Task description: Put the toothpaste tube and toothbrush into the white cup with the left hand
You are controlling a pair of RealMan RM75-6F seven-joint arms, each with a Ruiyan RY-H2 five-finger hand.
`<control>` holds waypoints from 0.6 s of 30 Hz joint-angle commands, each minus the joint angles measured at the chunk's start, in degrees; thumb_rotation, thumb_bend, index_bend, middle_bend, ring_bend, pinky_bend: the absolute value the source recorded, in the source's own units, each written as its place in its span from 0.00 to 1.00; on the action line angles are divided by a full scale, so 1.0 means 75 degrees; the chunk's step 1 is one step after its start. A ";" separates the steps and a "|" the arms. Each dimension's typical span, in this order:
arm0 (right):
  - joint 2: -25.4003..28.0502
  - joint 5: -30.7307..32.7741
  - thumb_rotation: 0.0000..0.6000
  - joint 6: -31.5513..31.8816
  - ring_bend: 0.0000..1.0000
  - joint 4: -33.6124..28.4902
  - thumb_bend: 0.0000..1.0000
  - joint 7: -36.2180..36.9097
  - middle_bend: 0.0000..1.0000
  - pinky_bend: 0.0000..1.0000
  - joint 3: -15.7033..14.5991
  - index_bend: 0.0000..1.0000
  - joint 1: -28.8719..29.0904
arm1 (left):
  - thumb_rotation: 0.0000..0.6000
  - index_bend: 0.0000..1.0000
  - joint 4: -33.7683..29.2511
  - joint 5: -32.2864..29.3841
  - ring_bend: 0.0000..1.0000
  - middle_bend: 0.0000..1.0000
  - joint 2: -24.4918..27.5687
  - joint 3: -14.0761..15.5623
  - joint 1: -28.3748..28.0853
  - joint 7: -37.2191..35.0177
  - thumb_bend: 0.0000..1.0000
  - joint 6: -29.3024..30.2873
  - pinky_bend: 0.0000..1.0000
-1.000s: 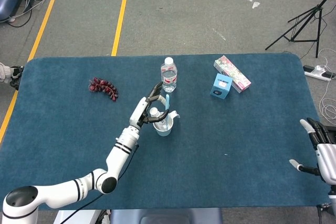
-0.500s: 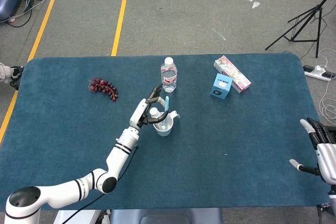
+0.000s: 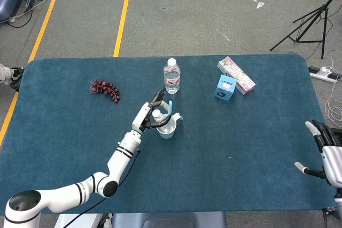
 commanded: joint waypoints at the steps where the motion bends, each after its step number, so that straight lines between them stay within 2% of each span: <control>1: -0.0001 0.0003 1.00 0.0000 0.00 0.0000 0.00 0.0002 0.07 0.42 0.0003 0.09 0.0002 | 1.00 0.55 0.0008 -0.0003 0.00 0.00 0.0017 0.0013 -0.0004 -0.0006 0.46 -0.0039 0.00; 9: -0.0003 -0.0003 1.00 0.0003 0.00 -0.0006 0.00 -0.0007 0.07 0.42 -0.0002 0.09 -0.0002 | 1.00 0.39 0.0022 -0.0047 0.00 0.00 0.0044 0.0015 -0.0030 -0.0002 0.46 -0.0166 0.00; 18: -0.0008 -0.0003 1.00 -0.0008 0.00 -0.0007 0.00 -0.0020 0.07 0.42 -0.0006 0.09 0.0002 | 1.00 0.33 -0.0108 -0.0041 0.00 0.00 0.0127 0.0002 -0.0015 0.0046 0.46 -0.0165 0.00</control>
